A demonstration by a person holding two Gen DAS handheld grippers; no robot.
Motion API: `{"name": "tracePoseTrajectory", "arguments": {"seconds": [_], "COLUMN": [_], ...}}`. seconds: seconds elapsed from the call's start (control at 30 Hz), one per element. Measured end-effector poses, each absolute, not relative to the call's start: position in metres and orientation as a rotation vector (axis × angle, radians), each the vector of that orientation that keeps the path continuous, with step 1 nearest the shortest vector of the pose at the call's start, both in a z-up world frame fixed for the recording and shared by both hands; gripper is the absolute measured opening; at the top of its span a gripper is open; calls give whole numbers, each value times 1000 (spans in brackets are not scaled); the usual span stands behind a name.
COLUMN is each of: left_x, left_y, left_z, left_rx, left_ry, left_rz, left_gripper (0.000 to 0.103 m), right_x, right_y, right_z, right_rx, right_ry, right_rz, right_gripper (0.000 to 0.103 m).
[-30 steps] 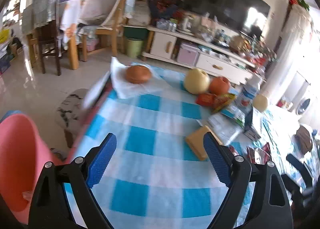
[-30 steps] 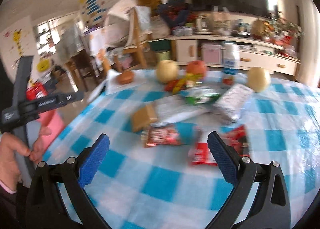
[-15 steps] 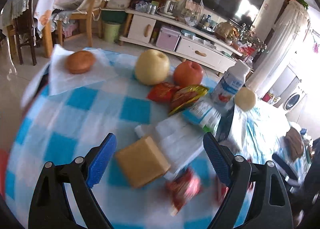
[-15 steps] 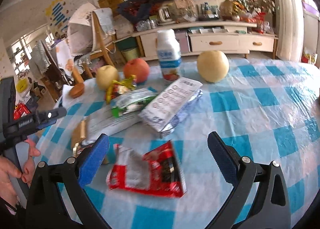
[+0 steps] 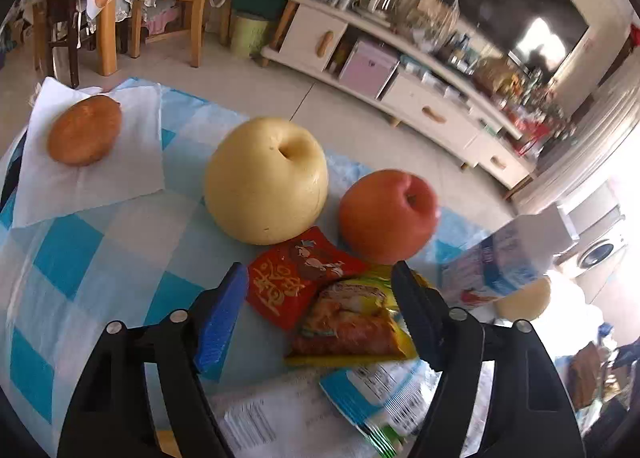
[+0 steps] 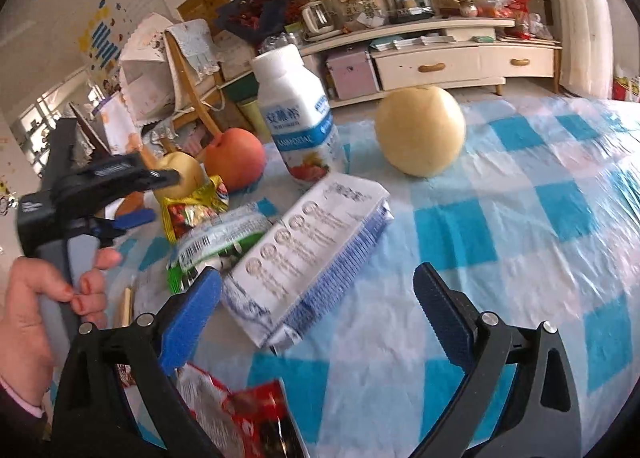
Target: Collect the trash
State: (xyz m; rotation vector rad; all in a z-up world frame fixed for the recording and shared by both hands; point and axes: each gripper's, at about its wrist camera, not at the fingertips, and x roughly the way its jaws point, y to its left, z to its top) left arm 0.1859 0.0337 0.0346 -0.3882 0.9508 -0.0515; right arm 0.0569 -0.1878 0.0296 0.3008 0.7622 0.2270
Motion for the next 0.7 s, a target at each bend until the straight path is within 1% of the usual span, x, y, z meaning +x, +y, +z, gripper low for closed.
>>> {"name": "tracePoseTrajectory", "arguments": {"seconds": [0.1,0.23,0.43,0.53,0.7], "left_x": [196,201,194,181,163], "left_y": [28,20,4,-5,-13], "left_z": [23,19,21,22,22], "left_rx": [-358,-287,-170,-108,-96], "left_ry": [989,1005,1024,1016,1019], "left_rz": [-46,-39,-97,-116,-145], "left_gripper": [62,54,50,50,47], "right_x": [67,84,93,95,92], "right_y": [-184,-179,-170,-170,-175], "right_z": [26,19,13,14,15], "right_rx": [304,299,274,253,247], "right_ry": [776,819,850,858,885], "right_rz": [245,245,260,280,316], "right_gripper": [88,88,87,87,87]}}
